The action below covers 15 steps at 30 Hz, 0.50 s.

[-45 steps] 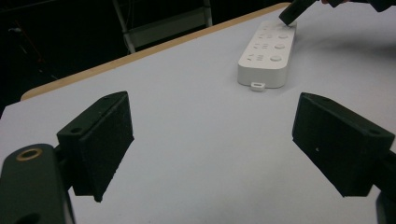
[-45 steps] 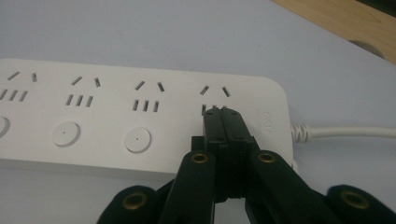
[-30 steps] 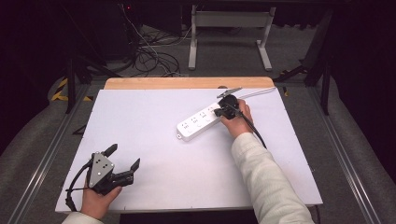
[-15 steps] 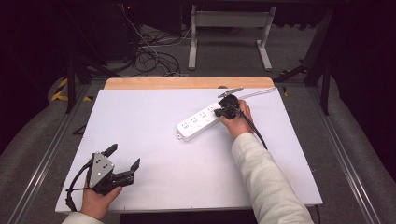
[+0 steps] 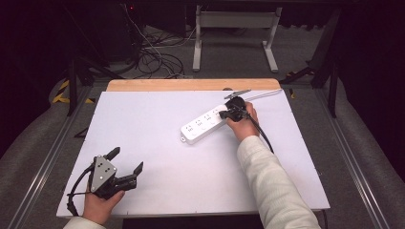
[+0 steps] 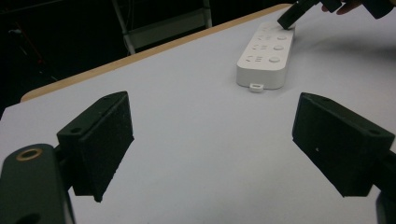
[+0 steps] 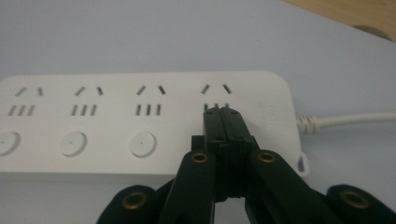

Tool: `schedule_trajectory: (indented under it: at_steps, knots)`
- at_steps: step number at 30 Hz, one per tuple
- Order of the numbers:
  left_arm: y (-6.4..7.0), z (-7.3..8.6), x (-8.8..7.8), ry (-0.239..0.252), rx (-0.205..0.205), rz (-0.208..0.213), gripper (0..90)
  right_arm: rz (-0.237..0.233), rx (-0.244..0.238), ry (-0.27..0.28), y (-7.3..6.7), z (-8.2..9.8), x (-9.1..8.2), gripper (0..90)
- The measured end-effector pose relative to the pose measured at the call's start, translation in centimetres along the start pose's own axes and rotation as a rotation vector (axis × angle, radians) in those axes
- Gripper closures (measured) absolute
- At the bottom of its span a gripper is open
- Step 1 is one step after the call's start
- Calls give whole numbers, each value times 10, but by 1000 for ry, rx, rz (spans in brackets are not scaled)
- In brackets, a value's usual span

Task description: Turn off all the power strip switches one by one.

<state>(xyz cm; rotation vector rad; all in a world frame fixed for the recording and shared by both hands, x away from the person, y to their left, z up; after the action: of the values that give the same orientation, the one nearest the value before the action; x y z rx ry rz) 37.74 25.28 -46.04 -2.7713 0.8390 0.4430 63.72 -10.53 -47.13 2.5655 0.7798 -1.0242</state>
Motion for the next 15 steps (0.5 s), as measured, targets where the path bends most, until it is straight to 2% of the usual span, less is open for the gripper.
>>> schedule_trajectory:
  at_steps: [1, 2, 5, 7, 12, 15]
  knots:
    - [0, 0, 0, 0, 0, 1, 133, 20, -8, -13, 0, -1, -1, 900]
    - [0, 0, 0, 2, 1, 2, 133, 24, -22, 7, -1, -3, -4, 900]
    - [0, 0, -1, 7, -3, 0, 134, -15, -26, 146, -8, -20, -29, 900]
    - [-1, 0, -1, 4, -3, 2, 134, -30, -27, 197, -11, -26, -45, 900]
    - [1, -1, -1, 5, 4, 3, 133, -20, -50, 177, -11, -19, -57, 900]
    - [1, -1, 0, 4, 7, 1, 133, -24, -58, 186, -12, -20, -61, 900]
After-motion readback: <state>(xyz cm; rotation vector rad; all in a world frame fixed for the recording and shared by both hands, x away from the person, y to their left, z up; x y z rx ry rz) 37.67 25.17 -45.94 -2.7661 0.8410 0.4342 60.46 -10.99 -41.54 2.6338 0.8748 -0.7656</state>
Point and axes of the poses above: each handheld gripper's, and its own axes: x roughly forward along the jaws, z roughly out of its underside, y roughly to its right, the point moved 3 cm from there along x, roughly forward along the jaws, and after that the axes turned 8 degrees about z, right-handed, at the moved point
